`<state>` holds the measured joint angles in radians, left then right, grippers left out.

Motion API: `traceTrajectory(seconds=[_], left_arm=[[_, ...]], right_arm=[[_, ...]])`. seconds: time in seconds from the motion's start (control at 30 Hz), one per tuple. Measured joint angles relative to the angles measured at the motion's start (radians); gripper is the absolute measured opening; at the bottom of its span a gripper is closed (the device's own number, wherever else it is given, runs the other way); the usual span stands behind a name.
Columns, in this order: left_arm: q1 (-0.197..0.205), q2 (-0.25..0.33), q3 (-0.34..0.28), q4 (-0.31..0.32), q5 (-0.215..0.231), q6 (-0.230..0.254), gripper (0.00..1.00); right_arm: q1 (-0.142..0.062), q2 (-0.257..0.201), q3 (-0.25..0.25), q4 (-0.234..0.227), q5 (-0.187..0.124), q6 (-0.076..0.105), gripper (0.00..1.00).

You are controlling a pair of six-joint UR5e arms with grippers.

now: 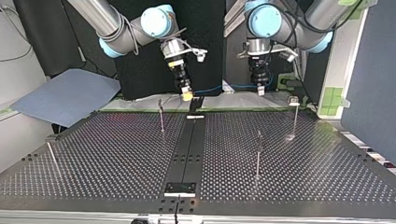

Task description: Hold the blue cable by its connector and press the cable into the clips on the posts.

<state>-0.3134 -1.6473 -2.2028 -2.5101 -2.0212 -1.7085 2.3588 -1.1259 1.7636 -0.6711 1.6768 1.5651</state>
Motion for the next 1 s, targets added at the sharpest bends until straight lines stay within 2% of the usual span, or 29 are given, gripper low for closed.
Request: traceTrajectory(seconds=[0.2, 0.37, 0.53, 0.77, 0.9, 1.0], left_arm=[[0.037, -0.017, 0.000, -0.056, 0.053, -0.050, 0.01], [0.044, 0.013, 0.002, -0.061, 0.039, -0.040, 0.01], [0.053, 0.026, 0.024, -0.085, 0.024, -0.050, 0.01], [0.088, 0.065, 0.081, -0.156, 0.062, -0.032, 0.01], [0.087, 0.054, 0.109, -0.195, 0.093, -0.025, 0.01], [0.092, 0.067, 0.117, -0.220, 0.107, -0.004, 0.01]], right_arm=[[0.005, 0.001, -0.027, 0.013, -0.013, 0.000, 0.00], [0.012, 0.006, -0.050, 0.021, -0.016, 0.000, 0.00], [0.023, 0.027, -0.091, 0.048, -0.024, -0.002, 0.00], [0.035, 0.042, -0.144, 0.073, -0.026, 0.000, 0.00], [0.041, 0.043, -0.174, 0.096, -0.026, -0.002, 0.00], [0.044, 0.044, -0.187, 0.106, -0.026, -0.001, 0.00]])
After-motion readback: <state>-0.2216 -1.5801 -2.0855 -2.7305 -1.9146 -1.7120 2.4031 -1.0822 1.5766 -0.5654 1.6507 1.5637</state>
